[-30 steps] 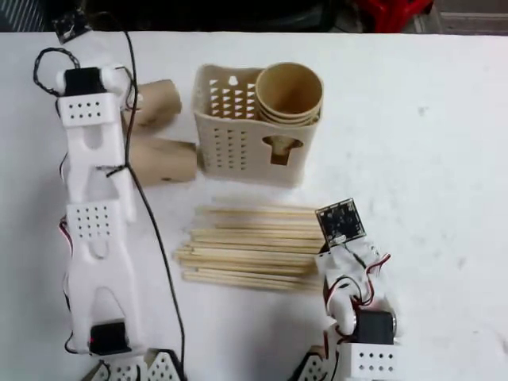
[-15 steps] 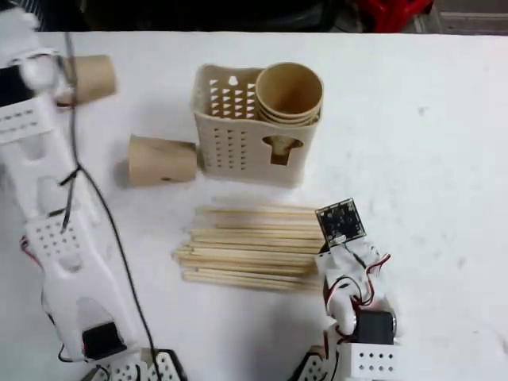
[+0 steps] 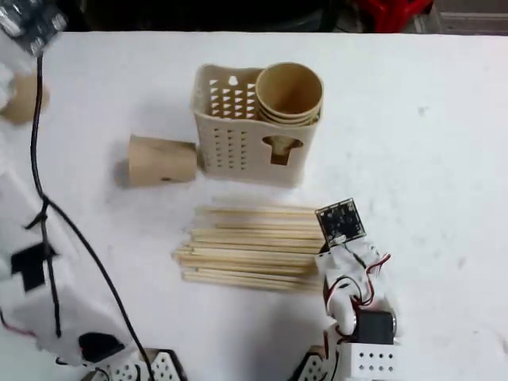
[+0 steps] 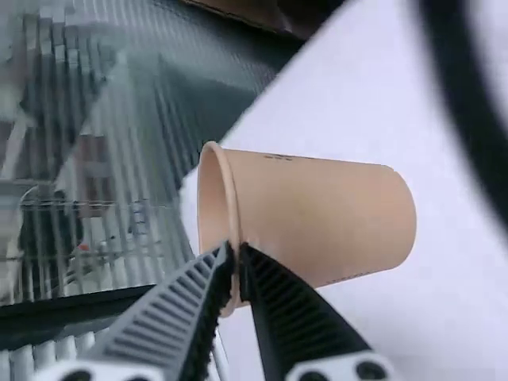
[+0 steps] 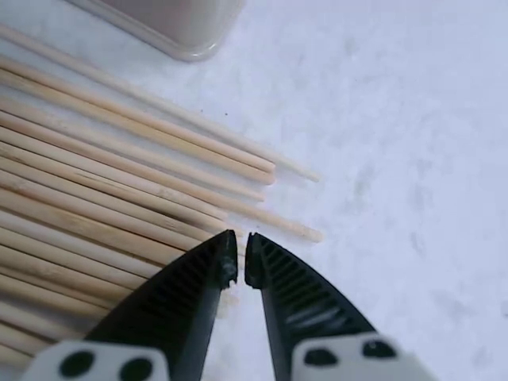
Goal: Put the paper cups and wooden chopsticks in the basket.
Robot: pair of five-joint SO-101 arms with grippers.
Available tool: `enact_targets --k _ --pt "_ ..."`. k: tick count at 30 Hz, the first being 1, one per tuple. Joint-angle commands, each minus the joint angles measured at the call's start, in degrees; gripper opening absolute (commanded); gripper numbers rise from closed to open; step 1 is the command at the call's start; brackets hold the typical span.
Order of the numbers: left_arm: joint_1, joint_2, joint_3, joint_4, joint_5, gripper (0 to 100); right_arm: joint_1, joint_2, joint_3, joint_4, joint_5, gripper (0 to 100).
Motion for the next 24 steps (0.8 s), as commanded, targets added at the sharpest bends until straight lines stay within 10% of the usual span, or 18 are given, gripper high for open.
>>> enact_targets --k 1,6,14,24 --pt "-0.9 -19.7 31.2 0.2 -10.2 2 0.1 -0.2 0.5 -1.5 0.5 3.9" --pt "-0.9 -40.9 65.8 -5.1 -15.5 2 0.1 -0.2 0.5 -1.5 0.5 3.9" --pt "-2.2 -69.1 119.5 -36.7 -15.6 2 0.1 -0.2 0.5 -1.4 0.5 3.9" --pt "-2.4 -101.7 149.5 -36.7 -20.8 8 0.1 -0.2 0.5 -1.4 0.5 3.9"
